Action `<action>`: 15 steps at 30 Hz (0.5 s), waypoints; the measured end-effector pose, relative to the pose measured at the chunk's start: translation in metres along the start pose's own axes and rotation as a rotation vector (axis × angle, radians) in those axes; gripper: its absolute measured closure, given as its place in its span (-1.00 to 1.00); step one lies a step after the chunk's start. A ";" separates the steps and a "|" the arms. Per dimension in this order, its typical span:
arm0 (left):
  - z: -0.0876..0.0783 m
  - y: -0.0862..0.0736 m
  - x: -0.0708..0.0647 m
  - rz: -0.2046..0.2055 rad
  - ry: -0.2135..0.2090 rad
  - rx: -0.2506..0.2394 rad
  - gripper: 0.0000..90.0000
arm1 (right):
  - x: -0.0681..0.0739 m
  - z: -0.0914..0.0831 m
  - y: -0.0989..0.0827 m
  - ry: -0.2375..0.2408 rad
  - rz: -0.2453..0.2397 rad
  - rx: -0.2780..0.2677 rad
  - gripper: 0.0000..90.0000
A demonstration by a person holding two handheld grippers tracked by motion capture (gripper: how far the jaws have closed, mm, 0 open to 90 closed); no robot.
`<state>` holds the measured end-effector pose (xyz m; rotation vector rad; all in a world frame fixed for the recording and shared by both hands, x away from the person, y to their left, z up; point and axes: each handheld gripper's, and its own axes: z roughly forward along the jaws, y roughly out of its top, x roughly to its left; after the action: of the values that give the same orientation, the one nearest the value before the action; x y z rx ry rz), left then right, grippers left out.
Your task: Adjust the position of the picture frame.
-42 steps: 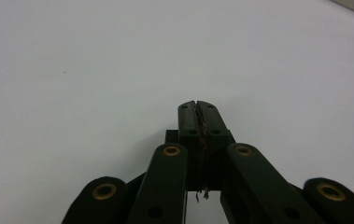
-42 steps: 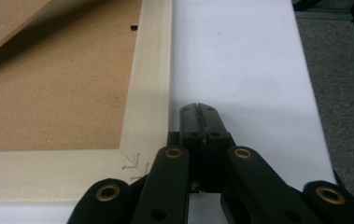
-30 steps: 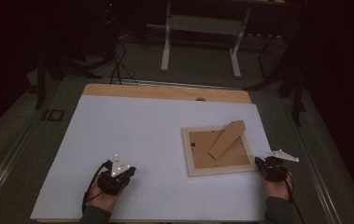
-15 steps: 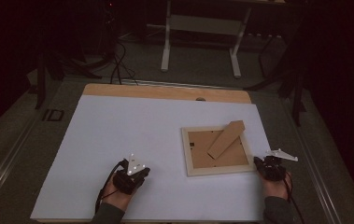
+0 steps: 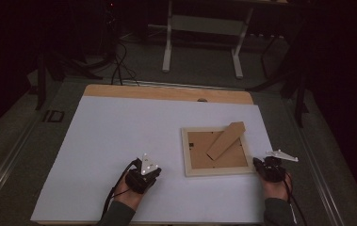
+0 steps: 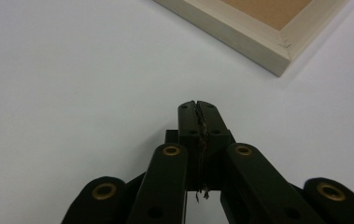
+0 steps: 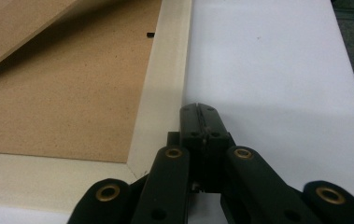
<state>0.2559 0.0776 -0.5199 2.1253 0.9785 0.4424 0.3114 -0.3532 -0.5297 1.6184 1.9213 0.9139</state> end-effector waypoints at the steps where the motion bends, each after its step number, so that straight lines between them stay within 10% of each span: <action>1: 0.002 0.000 -0.001 -0.002 0.000 0.000 1.00 | 0.001 0.000 0.000 0.003 0.001 0.000 1.00; 15: 0.012 0.006 -0.014 0.008 -0.050 0.014 1.00 | 0.007 0.003 0.004 0.017 -0.006 0.001 1.00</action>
<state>0.2565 0.0583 -0.5235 2.1429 0.9477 0.3851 0.3146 -0.3456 -0.5281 1.6099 1.9376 0.9271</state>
